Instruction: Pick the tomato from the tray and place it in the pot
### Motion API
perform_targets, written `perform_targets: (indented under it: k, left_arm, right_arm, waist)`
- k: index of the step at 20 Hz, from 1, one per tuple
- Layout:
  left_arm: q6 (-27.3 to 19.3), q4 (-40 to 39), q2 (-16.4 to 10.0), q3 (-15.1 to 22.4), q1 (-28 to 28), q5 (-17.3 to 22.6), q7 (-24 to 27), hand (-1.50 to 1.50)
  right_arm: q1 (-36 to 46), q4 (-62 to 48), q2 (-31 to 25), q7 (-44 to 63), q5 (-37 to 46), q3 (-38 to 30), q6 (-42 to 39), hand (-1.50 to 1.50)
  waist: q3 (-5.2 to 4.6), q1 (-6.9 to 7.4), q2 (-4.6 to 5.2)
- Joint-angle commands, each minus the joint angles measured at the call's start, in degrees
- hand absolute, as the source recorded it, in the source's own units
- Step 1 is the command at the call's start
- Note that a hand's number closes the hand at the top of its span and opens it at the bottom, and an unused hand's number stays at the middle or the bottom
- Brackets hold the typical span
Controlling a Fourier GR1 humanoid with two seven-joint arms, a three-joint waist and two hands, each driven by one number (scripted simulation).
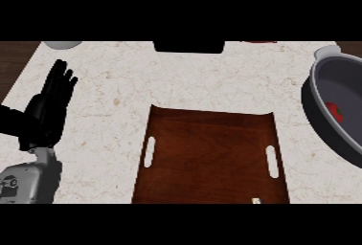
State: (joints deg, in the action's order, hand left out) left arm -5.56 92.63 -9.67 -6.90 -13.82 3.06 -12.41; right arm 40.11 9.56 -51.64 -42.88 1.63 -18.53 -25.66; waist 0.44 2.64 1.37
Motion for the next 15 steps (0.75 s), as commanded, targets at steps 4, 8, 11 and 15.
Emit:
perform_targets:
  k: [4,8,11,15]
  left_arm:
    - [0.89,-0.42,-0.15,-0.21,1.05,0.37,1.53,0.0]
    - [-0.28,-1.06,0.43,0.01,0.01,-0.41,1.26,0.0]
    - [0.32,-0.54,0.4,0.18,0.16,0.14,0.85,0.0]
    - [-0.29,0.13,0.99,0.54,0.16,0.02,0.06,0.0]
  right_arm:
    - [-3.21,-0.48,-5.03,-4.04,-1.14,-1.22,-10.71,-1.5]
    - [-3.75,0.54,-5.18,-3.73,-1.2,-1.15,-11.13,-1.5]
    - [-5.05,1.28,-6.62,-3.97,-1.33,-1.21,-11.83,-1.5]
    - [-6.91,1.79,-8.08,-3.97,-1.71,-1.3,-14.13,-1.5]
  waist:
    - [0.13,0.03,0.18]
    - [0.17,-0.04,0.2]
    - [0.3,0.08,0.28]
    - [0.4,-0.32,0.11]
